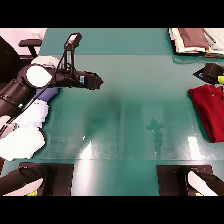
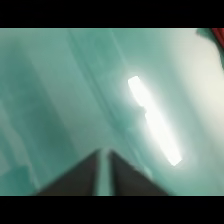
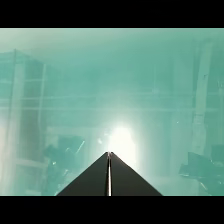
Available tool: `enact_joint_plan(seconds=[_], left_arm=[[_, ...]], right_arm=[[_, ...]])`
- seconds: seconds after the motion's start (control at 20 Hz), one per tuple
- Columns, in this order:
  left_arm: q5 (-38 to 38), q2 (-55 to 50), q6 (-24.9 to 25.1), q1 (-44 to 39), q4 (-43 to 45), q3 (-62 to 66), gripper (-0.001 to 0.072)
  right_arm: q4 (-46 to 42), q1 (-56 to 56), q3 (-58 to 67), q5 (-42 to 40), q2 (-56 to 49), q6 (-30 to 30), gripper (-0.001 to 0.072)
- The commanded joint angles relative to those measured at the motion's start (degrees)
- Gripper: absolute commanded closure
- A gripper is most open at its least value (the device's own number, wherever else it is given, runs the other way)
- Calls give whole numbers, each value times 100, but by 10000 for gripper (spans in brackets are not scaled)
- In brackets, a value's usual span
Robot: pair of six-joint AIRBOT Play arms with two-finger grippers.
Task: Fold the shirts.
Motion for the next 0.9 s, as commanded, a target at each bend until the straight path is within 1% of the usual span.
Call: enact_joint_plan(seconds=[0.0, 0.05, 0.1, 0.15, 0.2, 0.35, 0.45, 0.6, 0.75, 0.85], left_arm=[[927, 4, 227, 68, 1211, 7, 69], [1259, -7, 146, 232, 1770, 26, 140], [1484, -39, -70, 509, 2157, 57, 172], [1554, -151, -278, 918, 2308, 153, 171], [1510, -345, -337, 1381, 2304, 299, 171], [1495, -1130, -326, 2494, 2304, 831, 170], [1460, -1794, -326, 2999, 2304, 1340, 170], [1099, -2835, -278, 3412, 2304, 2111, 150], [1047, -3630, 7, 3469, 2321, 2612, 151], [1032, -4009, 39, 3469, 2323, 2859, 151]], right_arm=[[9, 7, 7, 17, -2, 9, 693], [13, 7, 7, 20, -2, 9, 693], [13, 7, 7, 17, -2, 9, 693], [15, 9, 7, 20, -2, 11, 693], [15, 11, 7, 20, -2, 48, 693], [15, 11, 7, 22, -2, 144, 693], [15, 11, 7, 20, -2, 168, 693], [13, 11, 7, 101, -2, 199, 693], [13, 11, 7, 251, -2, 256, 693], [13, 11, 7, 363, -2, 352, 693]])
